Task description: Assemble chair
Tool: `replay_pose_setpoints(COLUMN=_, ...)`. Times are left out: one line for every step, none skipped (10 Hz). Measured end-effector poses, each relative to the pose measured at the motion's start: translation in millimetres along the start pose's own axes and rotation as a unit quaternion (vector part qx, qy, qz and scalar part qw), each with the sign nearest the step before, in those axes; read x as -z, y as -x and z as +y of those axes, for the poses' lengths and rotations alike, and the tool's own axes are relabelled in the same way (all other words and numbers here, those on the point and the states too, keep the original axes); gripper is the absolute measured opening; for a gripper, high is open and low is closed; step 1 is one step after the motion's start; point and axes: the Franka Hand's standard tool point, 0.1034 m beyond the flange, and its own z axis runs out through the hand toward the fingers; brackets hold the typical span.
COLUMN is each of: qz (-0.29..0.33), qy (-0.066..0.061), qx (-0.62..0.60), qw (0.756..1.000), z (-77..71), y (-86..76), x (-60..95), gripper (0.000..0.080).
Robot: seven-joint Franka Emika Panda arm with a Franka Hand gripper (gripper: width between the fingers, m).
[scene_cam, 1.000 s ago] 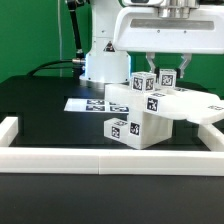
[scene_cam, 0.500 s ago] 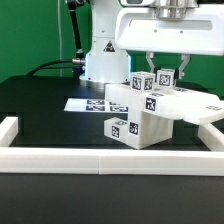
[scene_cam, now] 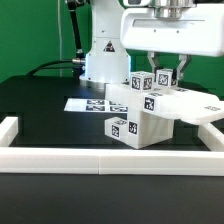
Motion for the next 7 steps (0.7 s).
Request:
replay_pose_setpoints(qz=-0.002, qy=-0.002, qx=-0.028, qw=1.000, z=-0.5, y=0.5, x=0.1, gripper=0.0288)
replay_pose_setpoints(qz=-0.002, qy=-0.002, qx=-0.036, qw=0.999, z=-0.5, y=0.6, x=0.0, gripper=0.0288)
replay_pose_setpoints(qz=-0.002, qy=-0.001, qx=-0.037, qw=0.999, z=-0.4, y=0.6, x=-0.3, gripper=0.0387)
replay_pose_setpoints(qz=-0.002, qy=-0.001, qx=-0.035, qw=0.999, z=-0.4, y=0.6, x=-0.3, gripper=0.0523)
replay_pose_setpoints(qz=-0.001, qy=0.000, qx=-0.016, qw=1.000, z=-1.4, y=1.8, x=-0.1, gripper=0.0523)
replay_pose_setpoints(qz=0.000, qy=0.000, qx=-0.004, qw=1.000, z=-2.9, y=4.0, x=-0.2, gripper=0.0623)
replay_pose_setpoints(qz=0.000, qy=-0.001, qx=0.028, qw=1.000, z=-2.9, y=4.2, x=-0.4, gripper=0.0641)
